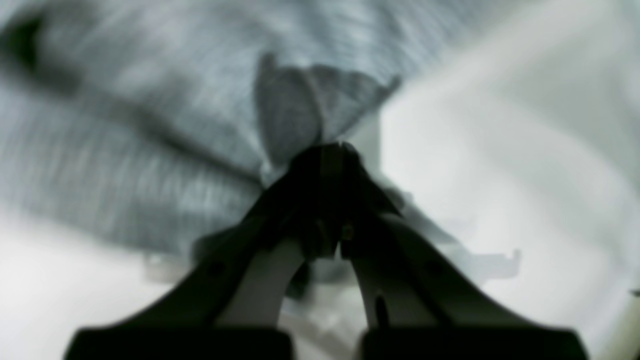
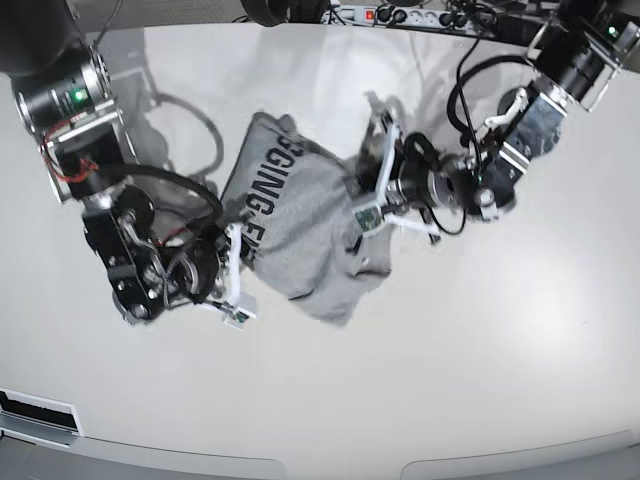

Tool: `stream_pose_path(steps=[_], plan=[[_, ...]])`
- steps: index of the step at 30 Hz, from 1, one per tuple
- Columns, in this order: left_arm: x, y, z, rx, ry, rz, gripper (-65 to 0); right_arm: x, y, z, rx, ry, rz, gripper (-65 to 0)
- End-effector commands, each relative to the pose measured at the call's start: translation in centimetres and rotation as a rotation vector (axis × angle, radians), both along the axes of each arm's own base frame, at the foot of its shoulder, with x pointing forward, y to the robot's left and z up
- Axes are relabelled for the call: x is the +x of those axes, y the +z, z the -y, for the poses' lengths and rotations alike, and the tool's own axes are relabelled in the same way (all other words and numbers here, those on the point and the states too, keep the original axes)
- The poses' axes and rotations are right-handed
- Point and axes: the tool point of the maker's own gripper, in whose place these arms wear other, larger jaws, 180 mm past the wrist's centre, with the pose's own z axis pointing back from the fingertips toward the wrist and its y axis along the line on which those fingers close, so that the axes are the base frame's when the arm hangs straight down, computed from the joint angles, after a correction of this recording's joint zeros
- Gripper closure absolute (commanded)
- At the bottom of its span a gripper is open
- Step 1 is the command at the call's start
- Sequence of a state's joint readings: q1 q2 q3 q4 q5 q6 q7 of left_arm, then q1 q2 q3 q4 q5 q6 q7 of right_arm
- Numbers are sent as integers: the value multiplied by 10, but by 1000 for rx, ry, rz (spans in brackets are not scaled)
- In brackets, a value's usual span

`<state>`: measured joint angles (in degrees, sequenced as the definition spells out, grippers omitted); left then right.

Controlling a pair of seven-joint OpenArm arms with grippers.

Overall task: Layout the t-shirt on the table in an organized manner, then fold the t-shirt properly
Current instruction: 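Press and square the folded bundle with both grippers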

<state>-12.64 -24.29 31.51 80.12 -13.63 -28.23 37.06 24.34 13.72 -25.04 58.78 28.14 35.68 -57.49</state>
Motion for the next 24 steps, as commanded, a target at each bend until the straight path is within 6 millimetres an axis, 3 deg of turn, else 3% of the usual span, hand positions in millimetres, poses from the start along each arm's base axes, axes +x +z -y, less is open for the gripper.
stream_pose_path(steps=[1,7,15,22,24], plan=[[22,16,3,-33,3,60,0,6,10,1,10,1,35,0],[67,20,-12,-44,82,116,0,-40,-1,-2,14,-45,34,0],[96,29,-23,15,93,215,0,-95,1,-21,47,-96,39,0],[121,59,-39,50,152,242,0,-99,25,-20,-10,-149,168,0],[127,72,-47,42,192,251,0,-91,39,-18,-30,-159,235,0]])
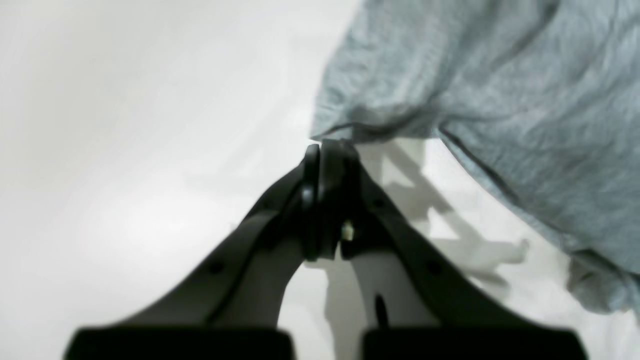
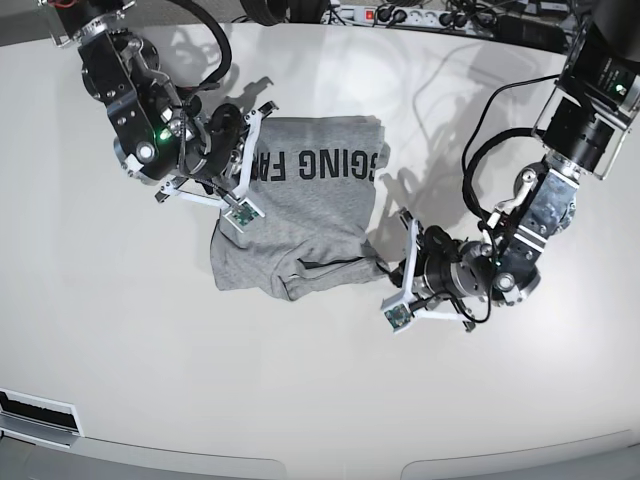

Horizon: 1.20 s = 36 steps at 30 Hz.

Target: Layout the t-shirt on the table in an organized manner, then fold the t-shirt properly

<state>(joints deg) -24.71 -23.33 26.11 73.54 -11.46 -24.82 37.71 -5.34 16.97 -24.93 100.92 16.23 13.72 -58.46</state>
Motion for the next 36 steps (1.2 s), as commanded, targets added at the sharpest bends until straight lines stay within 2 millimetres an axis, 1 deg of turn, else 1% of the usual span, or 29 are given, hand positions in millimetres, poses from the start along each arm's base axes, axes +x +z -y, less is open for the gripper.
stream_pose_path(steps=[1,3,6,8,10,12,14,16,19,21,22,24,26,28,30,33,36], plan=[[18,26,-8,-27,32,53,0,17,18,1,-1,-16,79,0],[20,42,-17,-99,92,21,0,28,30,10,-14,-60,136,0],[13,70,-24,-293,99,-44,0,42,50,21,39,-119,189,0],[4,87,-32,-422,81,-66,0,52,70,23,120,-135,232,0],[-7,97,-42,-521,72,-71,0,56,95,19,240,-97,282,0],[-16,96,-55,-586,125,-95,0,49,121,10,399,-28,300,0],[-29,93,-61,-647,161,-140,0,33,143,2,555,64,290,0],[-43,92,-63,-719,183,-184,0,15,156,-1,669,136,254,0],[-67,95,-65,-798,195,-225,0,-8,160,3,776,127,158,0],[-89,97,-64,-813,186,-248,0,-23,157,9,813,105,105,0],[-101,96,-62,-800,174,-257,0,-29,152,13,809,87,83,0],[-127,97,-55,-765,142,-270,0,-41,141,23,790,39,47,0],[-155,101,-43,-744,103,-281,0,-52,133,33,784,-8,19,0],[-183,105,-33,-711,63,-291,0,-66,131,38,800,-39,-10,0],[-208,108,-27,-670,39,-302,0,-83,131,41,795,-49,-43,0],[-241,106,-29,-593,42,-331,0,-111,130,46,747,-68,-83,0],[-268,99,-38,-529,112,-391,0,-139,127,55,704,-108,-134,0]])
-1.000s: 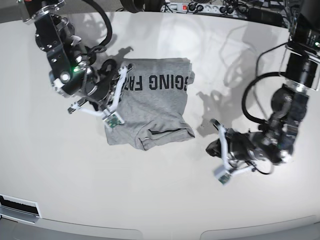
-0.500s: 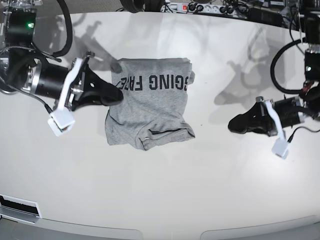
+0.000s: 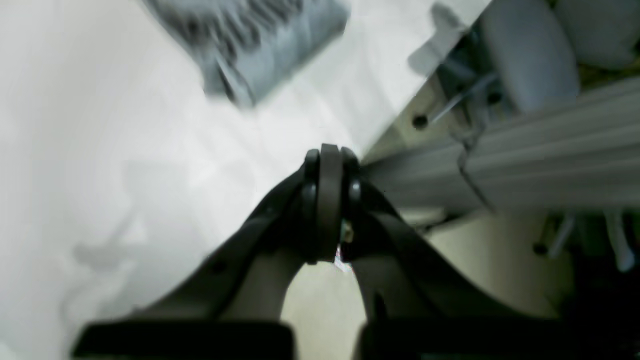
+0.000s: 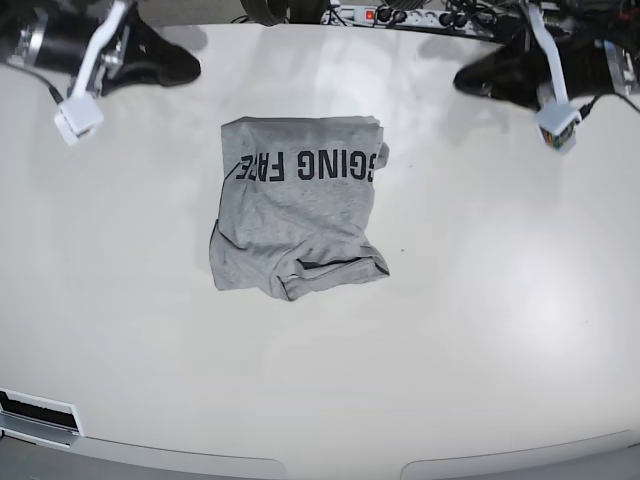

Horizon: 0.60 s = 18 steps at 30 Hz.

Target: Layout the t-shirt on the table in an organized manner, then fold the t-shirt properly

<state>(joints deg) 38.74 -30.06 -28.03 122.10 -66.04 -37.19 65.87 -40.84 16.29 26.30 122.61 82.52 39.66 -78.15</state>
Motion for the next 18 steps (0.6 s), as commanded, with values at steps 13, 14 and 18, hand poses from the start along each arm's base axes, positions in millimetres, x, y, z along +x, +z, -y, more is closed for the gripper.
stream_pose_path(steps=[13,14,18], plan=[[-141,-35,-26,165,134,-402,0,-137,-41,62,-195,-97,-478,0],[-149,-40,-26,163,144,-434,0,-144,-47,66,-190,-117,-513,0],[-179,-78,-25,148,186,-538,0,-171,-81,89,-212,-228,-641,0]])
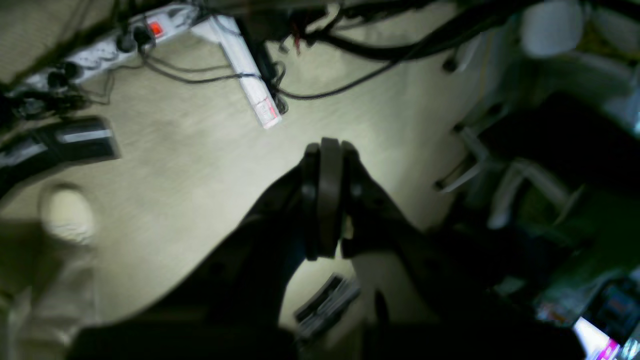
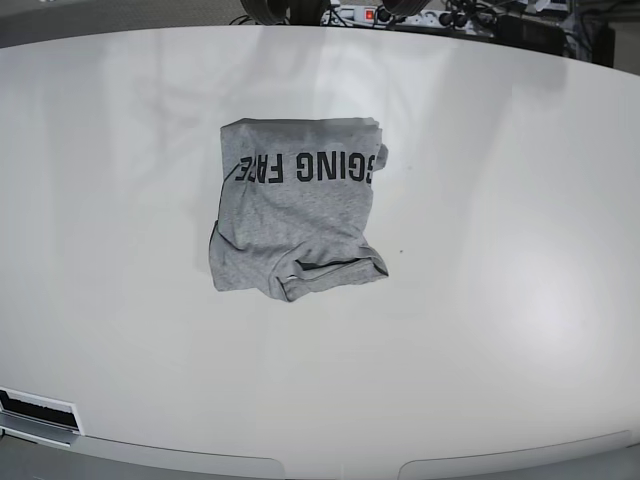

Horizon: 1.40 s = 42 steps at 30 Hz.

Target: Layout the t-shirt on the table in an organized manner, then fold the t-shirt properly

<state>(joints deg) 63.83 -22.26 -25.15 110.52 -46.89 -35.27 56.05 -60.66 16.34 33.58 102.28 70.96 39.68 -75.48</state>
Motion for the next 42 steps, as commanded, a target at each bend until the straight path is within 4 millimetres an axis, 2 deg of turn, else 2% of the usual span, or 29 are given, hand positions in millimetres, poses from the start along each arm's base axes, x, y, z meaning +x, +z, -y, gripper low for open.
stream_pose_path(steps=[1,4,7,13,18,22,25,28,30,32,35,37,39,42], plan=[[-11,-8,1,-8,4,-31,0,-8,-6,6,-14,-8,-26,0],[-26,-48,0,-9,64,-125,0,-19,-43,19,-66,-16,-86,0],[-28,-88,-6,-11,134,-186,0,-18,-82,25,-114,11,-107,0],[-17,-163,-25,79,209,-193,0,-9,-154,11,-159,74,-91,0],[-9,-196,-31,131,190,-140,0,-21,-193,-15,-148,189,-68,0],[14,-212,-41,207,210,48,0,-26,-227,-10,-346,197,-22,0],[32,-215,-30,239,219,233,0,-19,-238,-39,-350,217,5,0],[25,-225,-6,304,209,264,0,0,-244,-76,-319,246,46,0],[19,-230,10,336,186,269,0,17,-248,-93,-331,243,76,0],[27,-231,18,333,154,289,0,30,-250,-108,-337,238,99,0],[40,-234,30,299,187,261,0,40,-251,-121,-354,214,113,0],[43,-236,45,280,192,245,0,41,-251,-131,-344,225,125,0],[44,-236,50,286,173,264,0,47,-249,-143,-329,230,167,0],[48,-236,55,295,188,281,0,57,-247,-149,-298,215,214,0]])
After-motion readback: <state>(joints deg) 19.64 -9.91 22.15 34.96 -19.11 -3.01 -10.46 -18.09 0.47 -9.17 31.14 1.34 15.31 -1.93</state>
